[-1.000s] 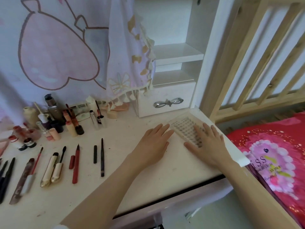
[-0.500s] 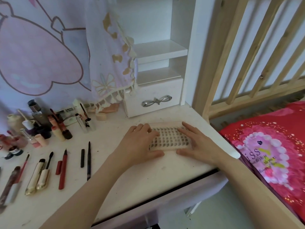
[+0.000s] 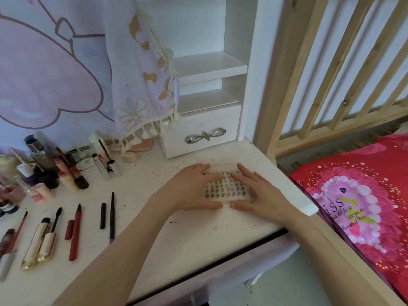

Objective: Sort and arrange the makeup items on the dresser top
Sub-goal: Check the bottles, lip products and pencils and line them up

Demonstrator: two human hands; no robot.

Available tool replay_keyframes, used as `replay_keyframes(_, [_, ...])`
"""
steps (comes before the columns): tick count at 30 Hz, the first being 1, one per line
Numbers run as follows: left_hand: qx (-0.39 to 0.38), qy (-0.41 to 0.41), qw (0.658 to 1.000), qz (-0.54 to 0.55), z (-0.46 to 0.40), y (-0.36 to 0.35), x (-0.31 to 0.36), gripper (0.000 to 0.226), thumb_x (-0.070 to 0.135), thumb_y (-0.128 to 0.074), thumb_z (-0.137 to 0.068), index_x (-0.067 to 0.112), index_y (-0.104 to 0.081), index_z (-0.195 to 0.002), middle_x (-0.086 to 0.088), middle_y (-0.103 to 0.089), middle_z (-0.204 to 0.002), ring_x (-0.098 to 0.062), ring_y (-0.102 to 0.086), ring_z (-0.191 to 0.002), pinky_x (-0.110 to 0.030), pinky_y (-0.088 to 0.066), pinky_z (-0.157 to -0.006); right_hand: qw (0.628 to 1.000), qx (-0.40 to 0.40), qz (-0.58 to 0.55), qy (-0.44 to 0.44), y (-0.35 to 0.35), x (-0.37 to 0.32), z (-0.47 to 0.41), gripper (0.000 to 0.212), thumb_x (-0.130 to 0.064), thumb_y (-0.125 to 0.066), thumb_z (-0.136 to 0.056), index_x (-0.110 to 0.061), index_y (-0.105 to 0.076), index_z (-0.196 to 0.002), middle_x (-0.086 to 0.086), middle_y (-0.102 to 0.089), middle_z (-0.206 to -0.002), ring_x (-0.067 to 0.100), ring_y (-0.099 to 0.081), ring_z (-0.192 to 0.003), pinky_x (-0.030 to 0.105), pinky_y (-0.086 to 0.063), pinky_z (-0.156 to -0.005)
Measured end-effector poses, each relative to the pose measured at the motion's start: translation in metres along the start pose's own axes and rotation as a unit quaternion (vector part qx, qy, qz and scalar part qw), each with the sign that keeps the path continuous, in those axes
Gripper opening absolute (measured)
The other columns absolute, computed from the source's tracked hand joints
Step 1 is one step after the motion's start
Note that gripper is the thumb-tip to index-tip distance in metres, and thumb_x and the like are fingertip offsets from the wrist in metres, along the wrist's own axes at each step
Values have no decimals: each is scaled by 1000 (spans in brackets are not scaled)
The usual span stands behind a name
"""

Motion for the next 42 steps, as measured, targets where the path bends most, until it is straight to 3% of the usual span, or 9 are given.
replay_keyframes(7, [-72,-32,996,31,7,1,-8,64,48,-55,-85,44,-24,-141,8,-4,-156,-9,2,-143,-32,2,-116,996,12,-78,-28,12,-8,-7,67,-50,-50,-88,-25,-26,-146,-12,-8,-156,6,-7,-143,36,-8,-117])
replay_keyframes(10, [-76,-50,996,13,10,-2,-9,51,34,-46,-94,46,-26,-139,11,-4,-156,-11,1,-143,-36,-2,-117,996,32,-64,-43,11,-10,-21,51,-40,-40,-97,-20,-34,-143,-6,-35,-148,12,-23,-140,32,-15,-115])
replay_keyframes(15, [77,10,997,2,27,-1,-18,57,6,-36,-91,48,-45,-129,4,-33,-137,-17,-30,-118,-25,-23,-95,975,185,-85,-88,0,-10,-13,29,-22,-45,-96,-12,-65,-116,6,-67,-104,17,-57,-97,18,-33,-77])
replay_keyframes(20, [88,110,989,41,32,-4,-13,51,57,-40,-89,29,-43,-131,0,-36,-139,-18,-34,-128,-30,-26,-104,994,85,-61,-28,-15,-25,9,26,-17,-49,-93,-26,-72,-100,-14,-59,-75,5,-50,-78,24,-37,-80])
replay_keyframes(24, [29,176,984,-19,31,-13,2,94,81,-28,-73,21,-16,-145,-7,-10,-155,-25,-2,-143,-45,-4,-116,978,110,-175,-8,-5,-29,9,26,-5,-52,-90,-21,-72,-93,-9,-61,-86,-6,-52,-73,6,-35,-71])
replay_keyframes(27, [11,163,986,1,33,-17,6,87,71,-38,-80,23,-10,-146,-7,3,-157,-26,5,-144,-45,1,-116,981,152,-118,-6,4,-19,-8,30,-3,-50,-91,-17,-65,-112,0,-60,-116,8,-54,-105,6,-33,-83])
replay_keyframes(31, [-62,53,995,49,37,-9,-1,81,46,-53,-83,27,-7,-147,6,12,-156,-12,15,-142,-37,9,-116,998,47,-12,49,2,-16,-25,50,-19,-52,-94,-22,-36,-142,-8,-27,-151,10,-16,-143,13,-8,-109])
replay_keyframes(36, [-35,72,995,56,38,-14,-10,77,51,-53,-82,31,-12,-145,7,10,-156,-19,17,-142,-45,12,-115,997,-54,-23,50,0,-19,-22,54,-27,-51,-95,-28,-30,-145,-17,-14,-154,3,-17,-140,17,-11,-113])
replay_keyframes(42, [21,90,995,47,27,-19,-7,80,64,-49,-80,30,-14,-144,-7,3,-156,-26,7,-144,-47,8,-115,998,-5,-22,65,-8,-18,-10,66,-34,-64,-86,-28,-31,-144,-17,-18,-152,-8,-22,-130,4,-12,-102])
Point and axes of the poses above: each hand's wrist, its own z-axis away from the middle knuckle, its own y-axis out of the back of the hand, x = y × z, the point moved 2 cm from there along -z, towards the middle knuckle
